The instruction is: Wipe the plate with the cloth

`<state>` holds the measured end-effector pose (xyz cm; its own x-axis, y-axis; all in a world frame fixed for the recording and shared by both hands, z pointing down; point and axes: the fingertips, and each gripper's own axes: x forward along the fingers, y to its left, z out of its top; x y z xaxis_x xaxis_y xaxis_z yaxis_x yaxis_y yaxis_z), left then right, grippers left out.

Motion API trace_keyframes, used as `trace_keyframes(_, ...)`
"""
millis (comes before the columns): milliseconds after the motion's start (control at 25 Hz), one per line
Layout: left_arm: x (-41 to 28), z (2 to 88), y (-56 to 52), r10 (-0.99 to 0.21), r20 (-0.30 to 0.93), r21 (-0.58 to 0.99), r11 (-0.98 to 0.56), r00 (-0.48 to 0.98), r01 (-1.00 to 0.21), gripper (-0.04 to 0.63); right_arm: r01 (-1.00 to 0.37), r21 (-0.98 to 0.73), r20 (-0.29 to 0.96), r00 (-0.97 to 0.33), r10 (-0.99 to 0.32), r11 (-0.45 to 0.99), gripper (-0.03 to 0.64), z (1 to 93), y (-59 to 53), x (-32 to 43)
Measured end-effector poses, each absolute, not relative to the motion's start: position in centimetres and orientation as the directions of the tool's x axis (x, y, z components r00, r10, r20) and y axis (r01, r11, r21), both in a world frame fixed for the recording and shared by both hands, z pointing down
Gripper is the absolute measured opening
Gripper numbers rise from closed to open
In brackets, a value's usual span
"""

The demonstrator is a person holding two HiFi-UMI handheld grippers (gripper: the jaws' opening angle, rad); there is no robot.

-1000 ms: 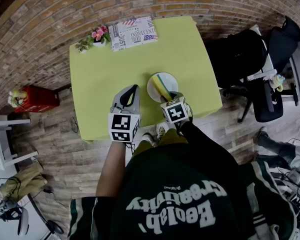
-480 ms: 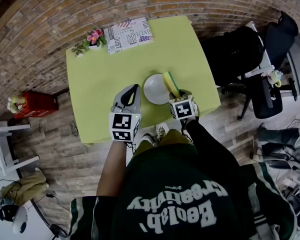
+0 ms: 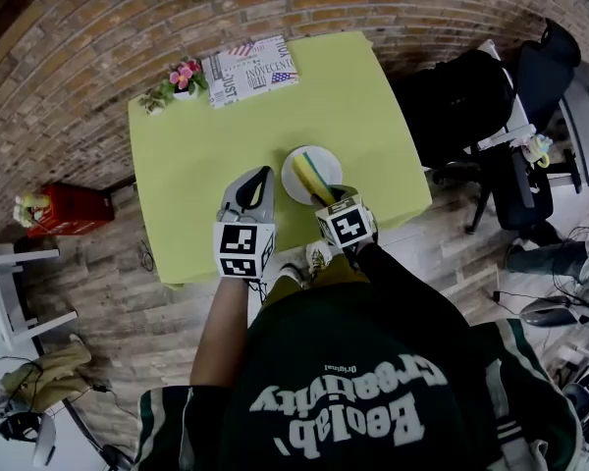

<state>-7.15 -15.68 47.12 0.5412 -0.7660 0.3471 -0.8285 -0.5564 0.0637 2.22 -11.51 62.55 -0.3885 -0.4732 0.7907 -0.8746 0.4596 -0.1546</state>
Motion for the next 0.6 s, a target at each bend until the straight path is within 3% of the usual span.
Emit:
trace_keyframes(240,-7.9,47.2,-15.3,-0.766,0.352,0.067,-0.552,0.537,-0.831,0.003,-0.828,-0.185,0.807,-0.435,-0.399,0.53,0.135,63.1,-9.8,-1.1)
trace_keyframes(600,-8.4,47.4,-15.0,-0.763,0.357,0.07,-0.554,0.54,-0.829,0.003,-0.851,-0.204,0.809,-0.424,-0.406,0.484,0.137,63.3,-9.9,-1.0)
